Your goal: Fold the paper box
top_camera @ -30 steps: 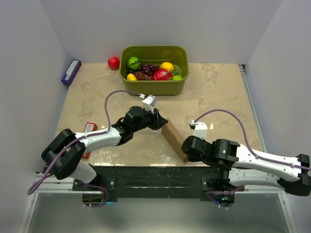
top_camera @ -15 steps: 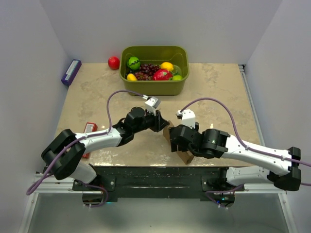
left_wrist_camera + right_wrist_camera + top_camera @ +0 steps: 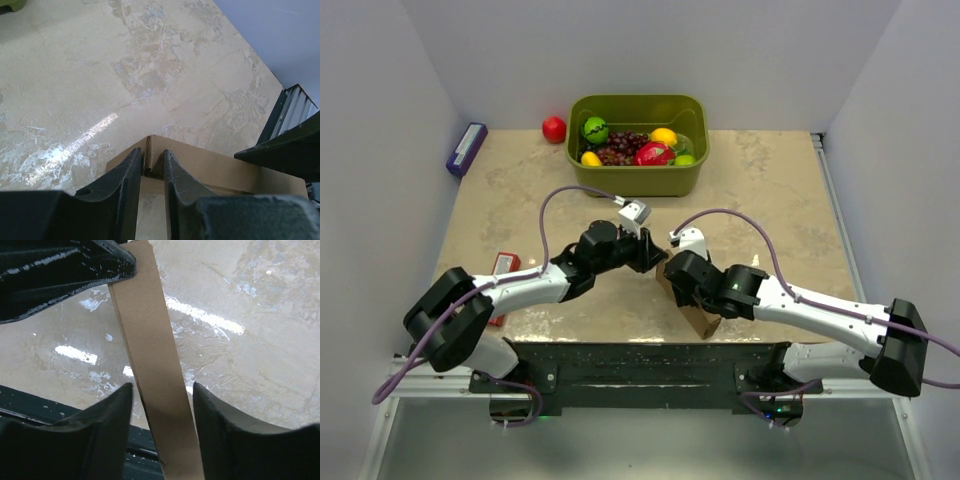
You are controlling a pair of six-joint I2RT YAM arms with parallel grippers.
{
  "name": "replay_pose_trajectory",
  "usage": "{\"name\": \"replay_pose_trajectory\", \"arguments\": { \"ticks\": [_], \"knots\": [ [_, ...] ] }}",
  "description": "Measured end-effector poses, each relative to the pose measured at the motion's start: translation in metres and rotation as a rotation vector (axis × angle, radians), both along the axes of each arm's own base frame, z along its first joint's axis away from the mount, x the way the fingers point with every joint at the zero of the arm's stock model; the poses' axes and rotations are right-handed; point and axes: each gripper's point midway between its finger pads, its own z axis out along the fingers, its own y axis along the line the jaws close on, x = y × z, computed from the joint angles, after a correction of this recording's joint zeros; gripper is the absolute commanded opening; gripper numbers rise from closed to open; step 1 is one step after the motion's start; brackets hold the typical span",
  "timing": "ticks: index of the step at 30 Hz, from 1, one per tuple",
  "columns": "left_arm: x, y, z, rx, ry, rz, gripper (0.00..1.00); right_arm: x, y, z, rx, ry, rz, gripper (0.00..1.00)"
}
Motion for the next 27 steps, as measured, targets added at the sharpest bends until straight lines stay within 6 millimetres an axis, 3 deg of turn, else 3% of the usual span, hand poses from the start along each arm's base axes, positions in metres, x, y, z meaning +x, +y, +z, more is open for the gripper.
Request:
{"name": "replay_pose_trajectory", "arguments": {
  "ticks": [2, 8, 14, 21, 27],
  "knots": [
    [-0.001, 0.000, 0.001, 0.002, 0.001, -0.003, 0.38, -0.001, 0.000, -0.006, -0.005, 0.005, 0.013, 0.40],
    [-0.002, 0.004, 0.000, 0.039, 0.016, -0.002, 0.53, -0.003, 0.003, -0.008, 0.018, 0.000, 0.042, 0.33],
    [-0.002, 0.015, 0.003, 0.063, 0.046, 0.010, 0.54, -0.003, 0.005, -0.008, 0.041, -0.005, 0.052, 0.30],
    [0.017, 0.032, 0.006, 0.065, 0.059, 0.075, 0.53, -0.004, 0.005, -0.008, 0.053, -0.010, 0.054, 0.28],
    [0.020, 0.030, 0.012, 0.028, 0.071, 0.070, 0.52, -0.004, 0.006, -0.008, 0.055, -0.012, 0.055, 0.27]
  ]
}}
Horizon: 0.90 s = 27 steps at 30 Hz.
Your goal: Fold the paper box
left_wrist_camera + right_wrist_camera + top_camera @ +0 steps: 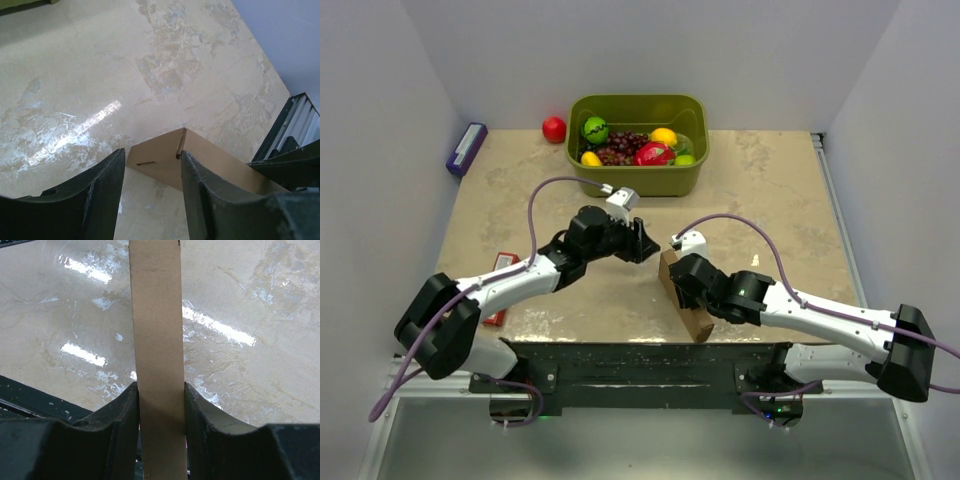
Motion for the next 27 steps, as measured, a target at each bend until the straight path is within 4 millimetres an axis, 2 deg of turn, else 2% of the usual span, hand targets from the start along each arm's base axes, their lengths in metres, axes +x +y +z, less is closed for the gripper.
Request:
{"name": "replay_pose_trajectory", "arguments": {
  "ticks": [5, 13, 16, 21, 23, 24, 26, 27],
  "knots": [
    [0.001, -0.011, 0.006, -0.046, 0.001, -0.033, 0.49, 0.000, 0.001, 0.000, 0.002, -0.002, 0.000, 0.27],
    [-0.003, -0.022, -0.011, -0.064, 0.057, -0.076, 0.44, 0.000, 0.001, 0.000, 0.005, -0.001, 0.002, 0.26],
    [-0.003, -0.026, -0.012, -0.077, 0.060, -0.092, 0.40, 0.001, 0.001, 0.000, 0.006, -0.002, 0.000, 0.26],
    [-0.004, -0.026, -0.012, -0.079, 0.061, -0.095, 0.39, 0.001, 0.001, 0.000, 0.007, -0.002, 0.000, 0.24],
    [-0.005, -0.025, -0.014, -0.080, 0.061, -0.095, 0.41, 0.001, 0.001, 0.000, 0.007, -0.001, 0.001, 0.23],
    [-0.005, -0.025, -0.014, -0.082, 0.061, -0.095, 0.49, 0.001, 0.002, 0.000, 0.007, -0.001, 0.001, 0.23],
    [-0.005, -0.024, -0.014, -0.084, 0.057, -0.093, 0.57, 0.001, 0.001, 0.000, 0.005, -0.002, 0.002, 0.22],
    [-0.006, -0.023, -0.016, -0.077, 0.061, -0.087, 0.65, 0.001, 0.001, 0.000, 0.003, -0.003, 0.004, 0.22]
  ]
}}
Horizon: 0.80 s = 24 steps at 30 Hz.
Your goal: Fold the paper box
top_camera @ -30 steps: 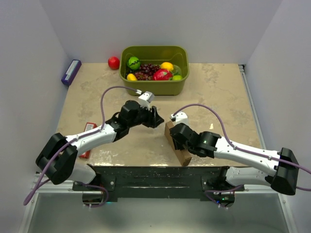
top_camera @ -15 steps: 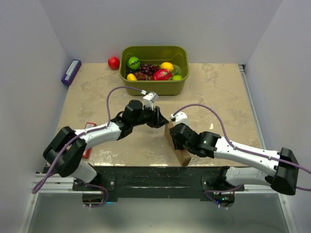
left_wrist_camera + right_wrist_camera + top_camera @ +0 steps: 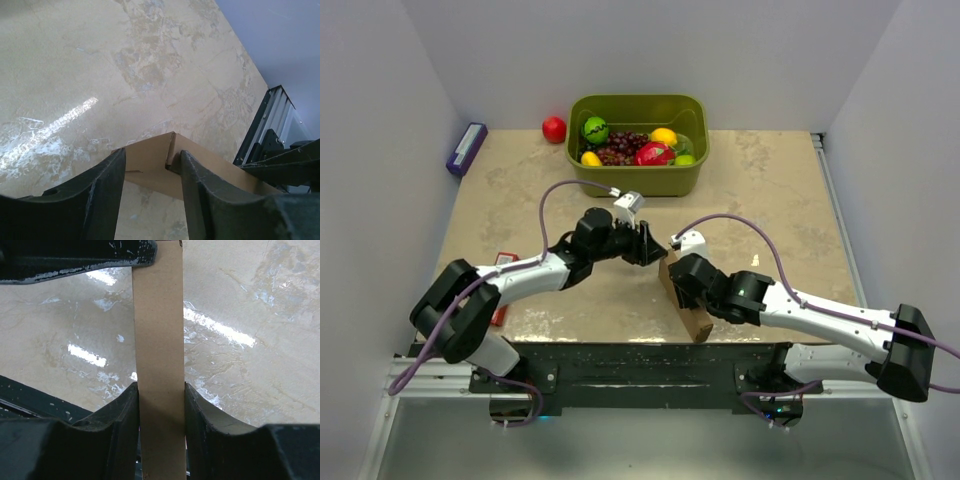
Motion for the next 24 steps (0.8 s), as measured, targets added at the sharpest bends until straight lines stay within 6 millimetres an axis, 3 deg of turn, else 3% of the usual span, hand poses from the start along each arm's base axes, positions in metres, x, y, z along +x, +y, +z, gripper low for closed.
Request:
{"name": "replay_pose_trajectory", "arguments": {
  "ticks": [2, 5, 7, 12, 16, 19, 24],
  "knots": [
    [0.002, 0.005, -0.002, 0.023, -0.002, 0.018, 0.73, 0.001, 0.000, 0.000, -0.011, -0.002, -0.001, 0.21],
    [0.006, 0.018, 0.001, 0.073, 0.002, 0.051, 0.99, 0.005, 0.000, 0.002, -0.049, -0.006, -0.007, 0.21],
    [0.015, 0.032, 0.013, 0.080, -0.011, 0.084, 1.00, 0.011, -0.001, 0.004, -0.087, -0.014, -0.018, 0.21],
    [0.048, 0.092, 0.061, 0.045, -0.081, 0.251, 1.00, 0.031, -0.006, 0.017, -0.165, -0.068, -0.049, 0.20],
    [0.056, 0.132, 0.096, 0.056, -0.155, 0.334, 1.00, 0.054, -0.004, 0.026, -0.227, -0.119, -0.078, 0.20],
    [0.061, 0.163, 0.103, 0.104, -0.185, 0.394, 0.99, 0.072, 0.002, 0.024, -0.304, -0.154, -0.095, 0.20],
    [0.070, 0.220, 0.090, 0.234, -0.186, 0.519, 1.00, 0.094, 0.015, 0.003, -0.426, -0.173, -0.106, 0.21]
  ]
}}
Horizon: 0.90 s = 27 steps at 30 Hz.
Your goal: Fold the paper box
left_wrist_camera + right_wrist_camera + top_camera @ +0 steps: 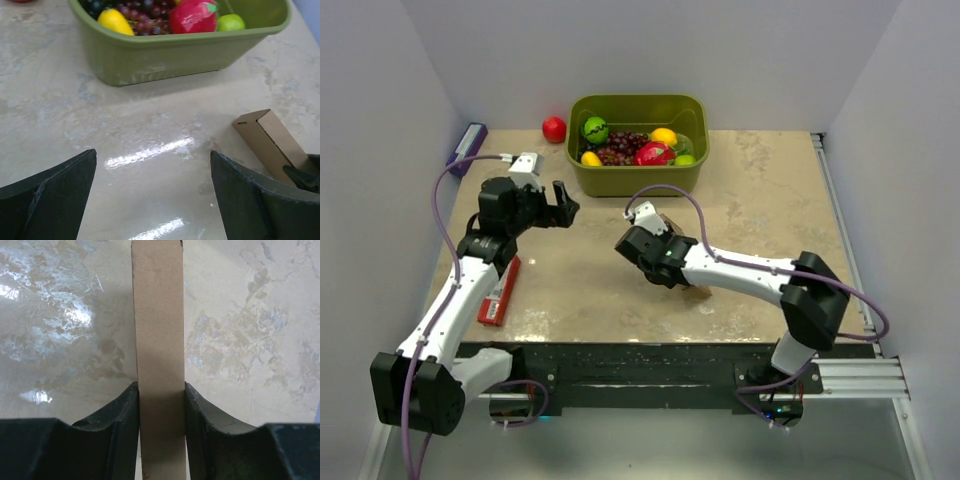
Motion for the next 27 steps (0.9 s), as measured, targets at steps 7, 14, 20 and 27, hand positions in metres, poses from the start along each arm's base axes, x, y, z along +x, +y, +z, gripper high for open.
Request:
{"name": "replay_pose_trajectory", "arguments": {
  "ticks": [7, 14, 20, 27],
  "knots": [
    [-0.006, 0.026, -0.018, 0.128, 0.020, 0.065, 1.00, 0.024, 0.020, -0.010, -0.086, -0.035, -0.022, 0.32],
    [-0.015, 0.034, -0.036, 0.168, 0.067, 0.082, 1.00, 0.046, 0.053, -0.033, -0.098, -0.035, -0.032, 0.69],
    [-0.014, 0.036, -0.036, 0.170, 0.067, 0.088, 1.00, 0.042, 0.069, -0.075, -0.096, 0.055, -0.003, 0.81],
    [-0.013, 0.043, -0.035, 0.165, 0.065, 0.106, 1.00, 0.037, 0.106, -0.060, 0.102, 0.101, 0.093, 0.99]
  ]
}}
